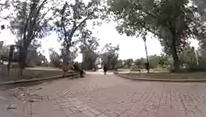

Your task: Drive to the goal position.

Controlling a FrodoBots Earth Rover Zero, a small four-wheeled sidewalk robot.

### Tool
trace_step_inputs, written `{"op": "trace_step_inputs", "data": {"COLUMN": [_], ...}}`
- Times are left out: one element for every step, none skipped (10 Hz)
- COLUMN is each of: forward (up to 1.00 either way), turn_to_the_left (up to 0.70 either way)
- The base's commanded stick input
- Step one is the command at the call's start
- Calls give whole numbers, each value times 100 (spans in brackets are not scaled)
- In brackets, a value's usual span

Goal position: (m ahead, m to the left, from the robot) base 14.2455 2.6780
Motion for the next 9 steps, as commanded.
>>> {"op": "trace_step_inputs", "data": {"forward": [100, 100, 100, 100, 100, 100, 100, 100, 100], "turn_to_the_left": [1, 1, 1, 1, 1, 5, 17, 28, 9]}}
